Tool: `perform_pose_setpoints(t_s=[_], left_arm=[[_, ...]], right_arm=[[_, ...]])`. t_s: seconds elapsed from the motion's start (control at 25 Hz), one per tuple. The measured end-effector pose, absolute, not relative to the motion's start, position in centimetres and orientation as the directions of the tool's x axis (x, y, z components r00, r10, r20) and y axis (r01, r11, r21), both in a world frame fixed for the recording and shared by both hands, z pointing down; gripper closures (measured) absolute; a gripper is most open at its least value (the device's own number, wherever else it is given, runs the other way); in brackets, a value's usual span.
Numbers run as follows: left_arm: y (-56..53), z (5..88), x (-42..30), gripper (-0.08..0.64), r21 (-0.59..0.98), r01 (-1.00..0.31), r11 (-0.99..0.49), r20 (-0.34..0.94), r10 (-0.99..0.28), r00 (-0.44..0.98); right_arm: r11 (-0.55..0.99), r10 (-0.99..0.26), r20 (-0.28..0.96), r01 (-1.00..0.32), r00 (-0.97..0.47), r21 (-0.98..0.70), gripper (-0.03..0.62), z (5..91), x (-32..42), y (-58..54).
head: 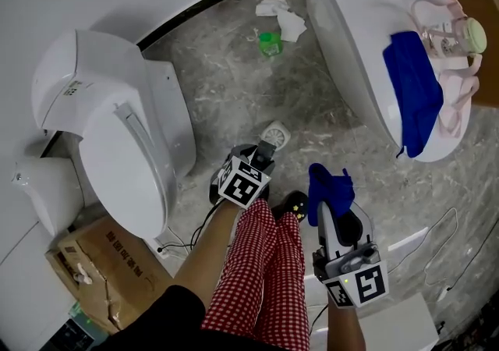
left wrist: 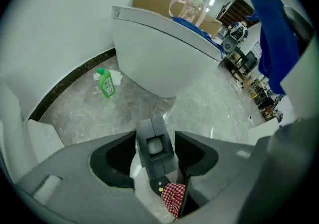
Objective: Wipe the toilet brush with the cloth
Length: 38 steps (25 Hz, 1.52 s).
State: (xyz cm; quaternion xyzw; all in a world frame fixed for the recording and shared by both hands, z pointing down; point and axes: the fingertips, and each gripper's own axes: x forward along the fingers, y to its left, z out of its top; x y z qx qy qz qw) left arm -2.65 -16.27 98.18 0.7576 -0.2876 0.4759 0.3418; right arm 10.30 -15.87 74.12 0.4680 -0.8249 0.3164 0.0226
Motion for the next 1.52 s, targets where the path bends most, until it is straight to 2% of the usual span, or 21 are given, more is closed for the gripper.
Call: perform_pose_setpoints(t_s=[0.92,1.36,1.52], left_arm=[[-17.7,101.4,-3.4,0.328,0.158,-0.825,-0.542,0.978,-0.033,0.208],[-17.7,102.4,-2.8,0.328,0.199,-0.844,-0.497,0.977,0.032,0.212],[-17.8,103.1,-3.3,0.328,0.187,-0.86,-0.475,0.977,-0.001,0.213]], right_arm=[[0.286,-0.779,0.37,-0.812,-0.507,-0.509,0.523,75.2,12.7,-15.5],[0.253,-0.782,0.39,-0.82,-0.486,-0.514,0.523,75.3,13.2,-14.5],[0.248,-0.782,0.395,-0.823,-0.482,-0.511,0.523,75.4,13.4,-14.2]])
